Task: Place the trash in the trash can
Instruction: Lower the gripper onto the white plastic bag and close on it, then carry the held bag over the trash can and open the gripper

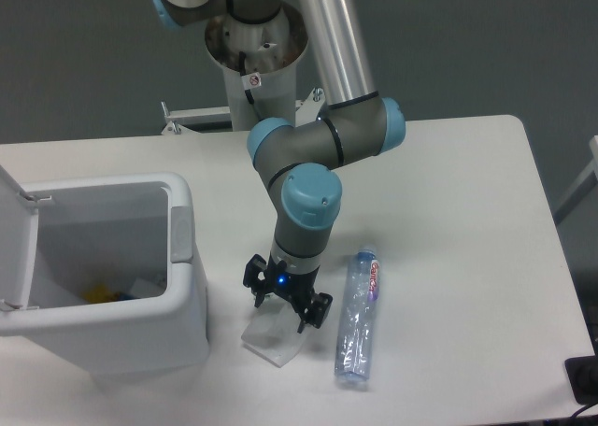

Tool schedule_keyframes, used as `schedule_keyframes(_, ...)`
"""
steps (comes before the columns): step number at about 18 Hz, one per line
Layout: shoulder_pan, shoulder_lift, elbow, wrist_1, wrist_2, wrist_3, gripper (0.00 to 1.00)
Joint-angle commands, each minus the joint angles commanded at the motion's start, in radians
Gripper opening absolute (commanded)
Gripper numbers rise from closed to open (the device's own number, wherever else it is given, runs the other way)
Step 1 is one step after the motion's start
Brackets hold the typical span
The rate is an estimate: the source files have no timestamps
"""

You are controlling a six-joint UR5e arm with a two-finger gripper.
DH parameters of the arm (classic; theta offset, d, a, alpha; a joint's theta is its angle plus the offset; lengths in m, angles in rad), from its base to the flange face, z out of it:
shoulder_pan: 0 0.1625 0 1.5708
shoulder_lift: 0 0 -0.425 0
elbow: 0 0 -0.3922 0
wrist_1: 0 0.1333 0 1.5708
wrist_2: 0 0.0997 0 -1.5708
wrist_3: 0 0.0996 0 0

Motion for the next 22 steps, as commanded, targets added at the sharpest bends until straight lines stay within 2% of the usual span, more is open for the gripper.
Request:
schedule_keyframes(2, 0.000, 0.000, 0.000, 0.000, 0.000, -0.025, 0.18)
schedule_keyframes(3, -0.002, 0.000, 0.000, 0.000, 0.000, -0.038, 0.04)
schedule_keyframes(4, -0.002, 0.000, 0.000, 0.000, 0.000, -0.048, 0.00)
schedule_keyframes(9, -0.002, 0.012, 0.000, 0.000, -0.003, -0.055, 0.00)
schedule_keyframes(11, -0.002, 0.043, 0.020, 0.000, -0.053, -0.095, 0.00)
schedule_keyframes(17, 0.047, 0.110, 0.168, 0.000, -0.196, -0.265, 0.00)
schedule_keyframes(20, 0.080, 0.132, 0.251, 0.000, -0.238, -0.402, 0.00)
schedule_keyframes(22, 0.087, 0.161, 0.276, 0.000, -0.273, -0.481, 0.00)
